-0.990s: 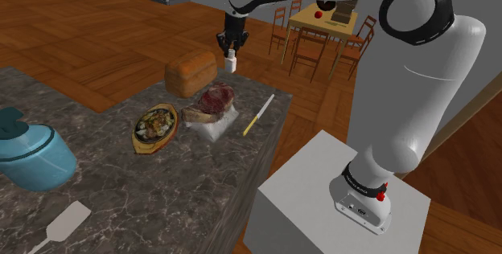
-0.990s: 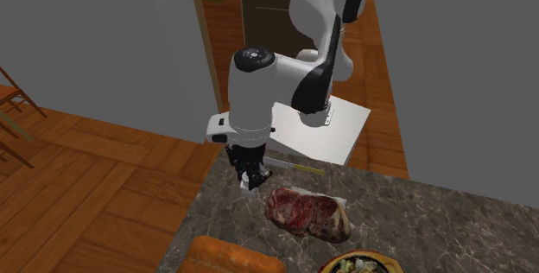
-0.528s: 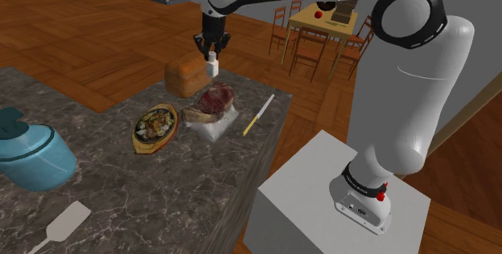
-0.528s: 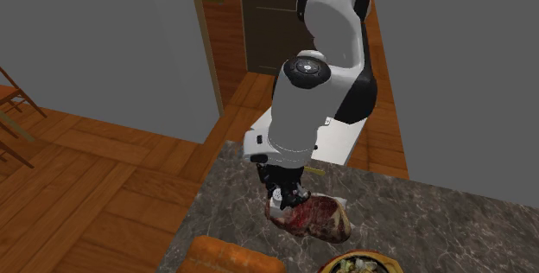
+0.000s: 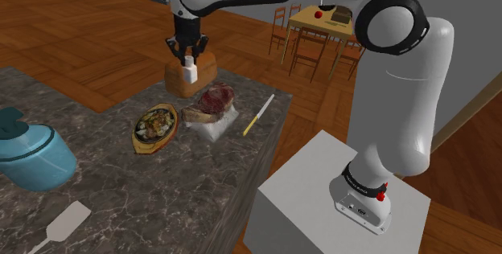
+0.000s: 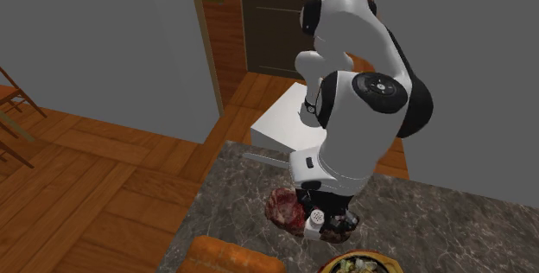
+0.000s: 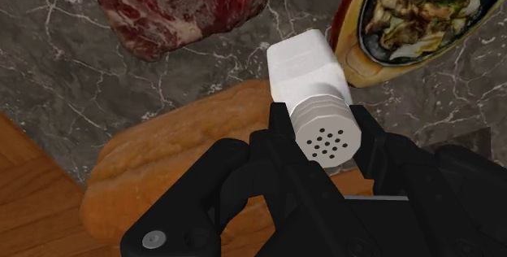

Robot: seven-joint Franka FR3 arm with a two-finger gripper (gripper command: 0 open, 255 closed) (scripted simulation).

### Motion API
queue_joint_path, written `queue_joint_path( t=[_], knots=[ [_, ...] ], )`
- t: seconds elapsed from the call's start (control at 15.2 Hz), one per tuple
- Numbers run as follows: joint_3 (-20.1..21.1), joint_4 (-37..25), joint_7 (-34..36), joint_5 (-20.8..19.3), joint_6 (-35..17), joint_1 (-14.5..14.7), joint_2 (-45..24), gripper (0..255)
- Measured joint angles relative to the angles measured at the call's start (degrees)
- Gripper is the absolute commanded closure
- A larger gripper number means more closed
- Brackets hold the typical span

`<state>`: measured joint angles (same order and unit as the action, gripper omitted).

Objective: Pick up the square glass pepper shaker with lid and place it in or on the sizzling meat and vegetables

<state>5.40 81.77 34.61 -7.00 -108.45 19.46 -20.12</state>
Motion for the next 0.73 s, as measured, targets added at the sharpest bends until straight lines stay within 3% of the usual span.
queue_joint_path(
  t=[0.33, 0.73],
  knots=[
    [1.3, -11.3, 5.2, -1.7, 4.8, 4.7, -7.1, 255],
    [1.8, -33.8, 10.3, -3.7, 14.3, 11.6, -20.6, 255]
  ],
)
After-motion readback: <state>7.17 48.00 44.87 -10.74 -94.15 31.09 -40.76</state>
